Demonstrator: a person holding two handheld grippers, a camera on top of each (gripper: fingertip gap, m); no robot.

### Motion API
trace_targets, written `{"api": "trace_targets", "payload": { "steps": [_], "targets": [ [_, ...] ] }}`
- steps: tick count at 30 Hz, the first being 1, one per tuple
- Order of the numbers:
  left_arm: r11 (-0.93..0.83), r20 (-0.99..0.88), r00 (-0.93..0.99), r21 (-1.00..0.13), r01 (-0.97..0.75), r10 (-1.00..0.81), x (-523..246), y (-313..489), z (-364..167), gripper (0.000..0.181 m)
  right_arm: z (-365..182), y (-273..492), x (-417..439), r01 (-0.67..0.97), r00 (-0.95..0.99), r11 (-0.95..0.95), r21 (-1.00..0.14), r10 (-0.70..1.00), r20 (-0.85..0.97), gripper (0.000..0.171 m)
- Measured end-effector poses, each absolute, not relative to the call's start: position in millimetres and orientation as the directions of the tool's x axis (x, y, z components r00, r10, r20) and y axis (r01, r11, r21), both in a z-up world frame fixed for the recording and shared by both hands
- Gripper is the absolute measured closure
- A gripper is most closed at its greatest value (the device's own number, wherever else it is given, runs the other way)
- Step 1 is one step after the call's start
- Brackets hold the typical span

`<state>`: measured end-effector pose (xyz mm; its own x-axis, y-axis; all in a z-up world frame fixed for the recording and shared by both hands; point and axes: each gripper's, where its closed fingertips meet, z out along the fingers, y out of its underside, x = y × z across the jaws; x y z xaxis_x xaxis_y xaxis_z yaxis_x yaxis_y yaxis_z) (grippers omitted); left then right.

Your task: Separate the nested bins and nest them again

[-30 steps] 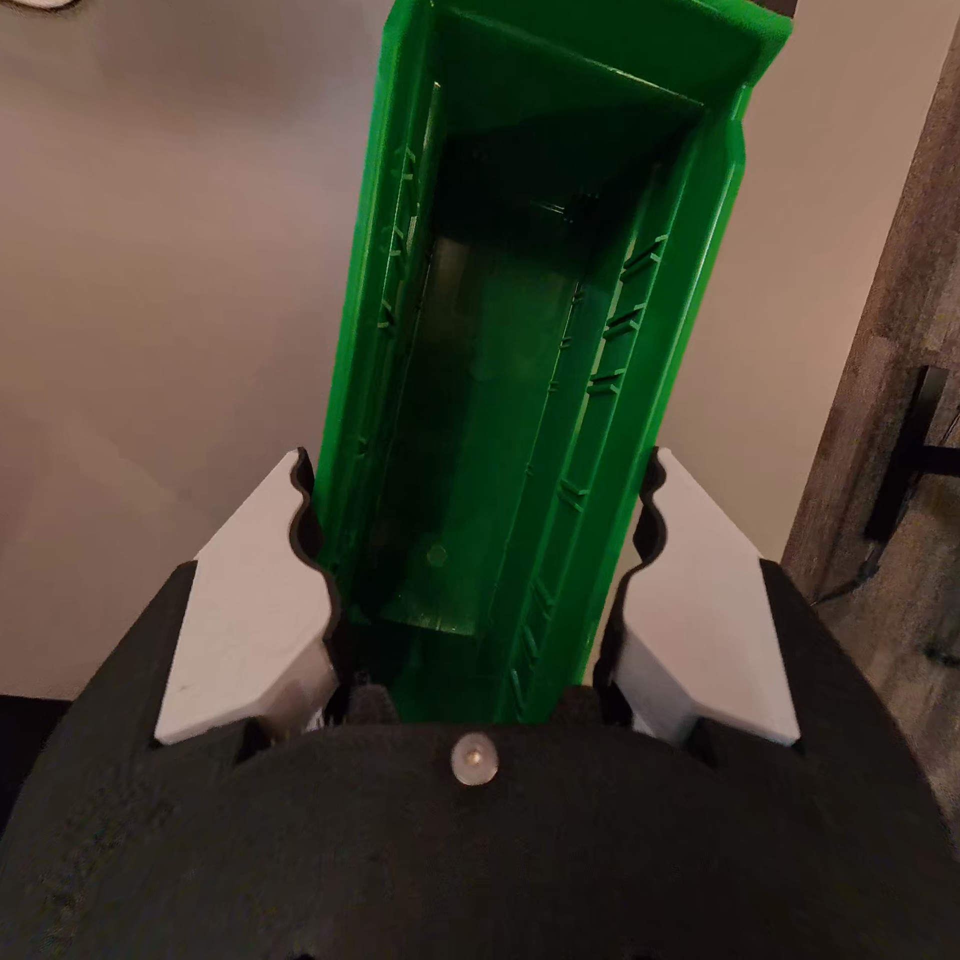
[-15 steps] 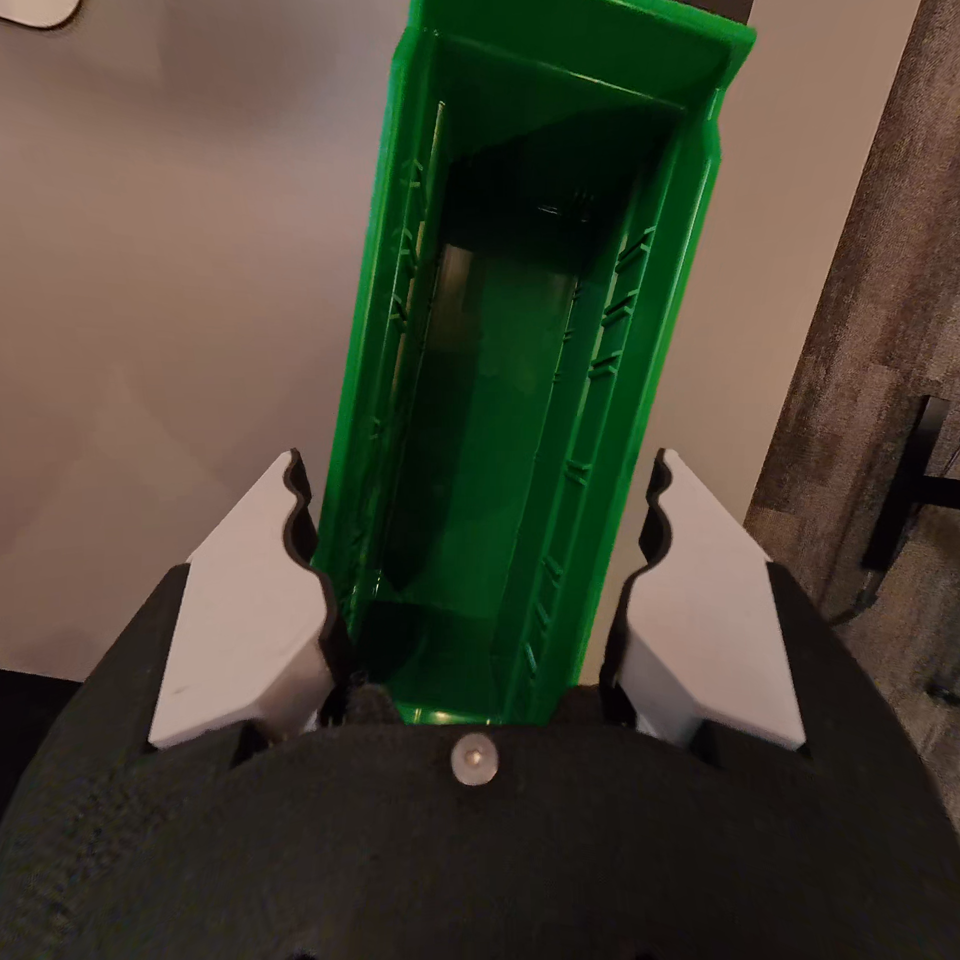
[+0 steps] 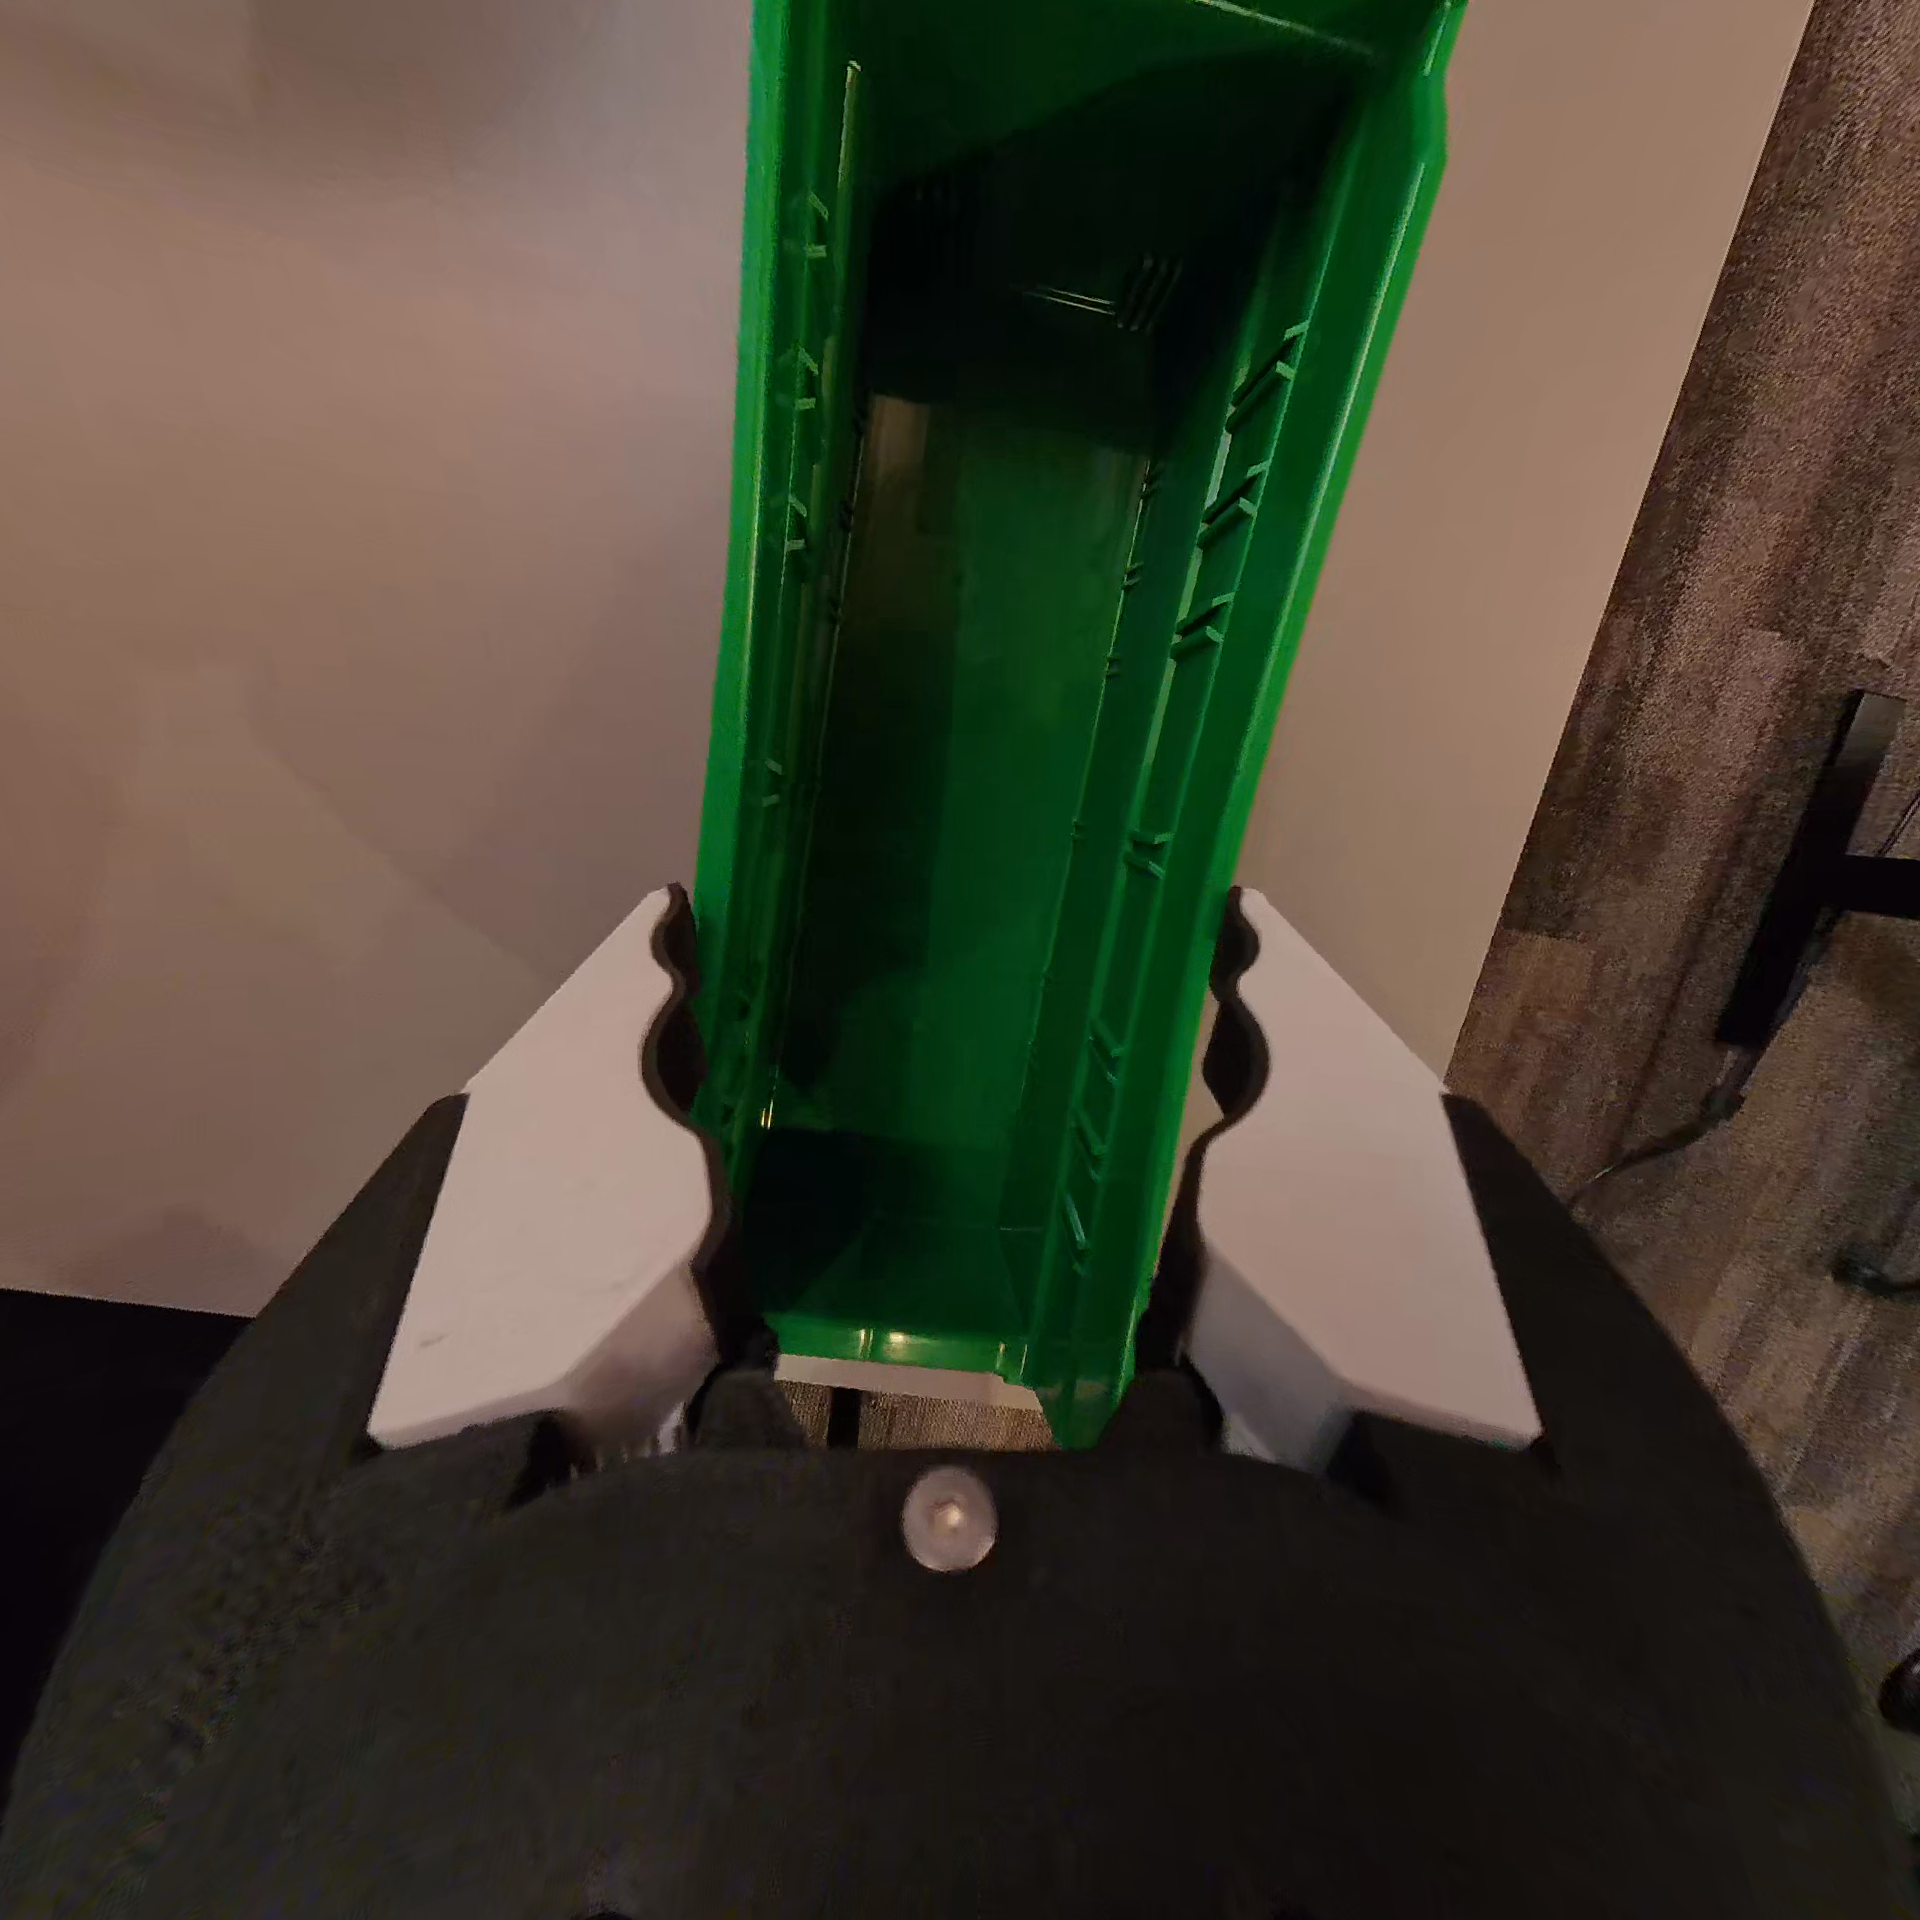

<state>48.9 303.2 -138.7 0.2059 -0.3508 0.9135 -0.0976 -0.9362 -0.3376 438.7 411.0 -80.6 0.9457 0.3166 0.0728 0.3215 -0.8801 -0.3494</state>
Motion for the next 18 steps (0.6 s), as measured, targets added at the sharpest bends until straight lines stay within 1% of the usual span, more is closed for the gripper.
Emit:
{"api": "trace_targets", "payload": {
  "steps": [6, 18],
  "targets": [
    [-0.941, 0.917, 0.215, -0.323, -0.096, -0.337, 49, 299, -144, 0.128, -79, 411, 439, 0.32, 0.945, -0.87, -0.376, 0.319, 0.067, 0.08],
    [-0.94, 0.916, 0.215, -0.322, -0.114, -0.34, 58, 296, -146, 0.129, -69, 416, 436, 0.326, 0.943, -0.848, -0.418, 0.323, 0.078, 0.083]
  ]
}}
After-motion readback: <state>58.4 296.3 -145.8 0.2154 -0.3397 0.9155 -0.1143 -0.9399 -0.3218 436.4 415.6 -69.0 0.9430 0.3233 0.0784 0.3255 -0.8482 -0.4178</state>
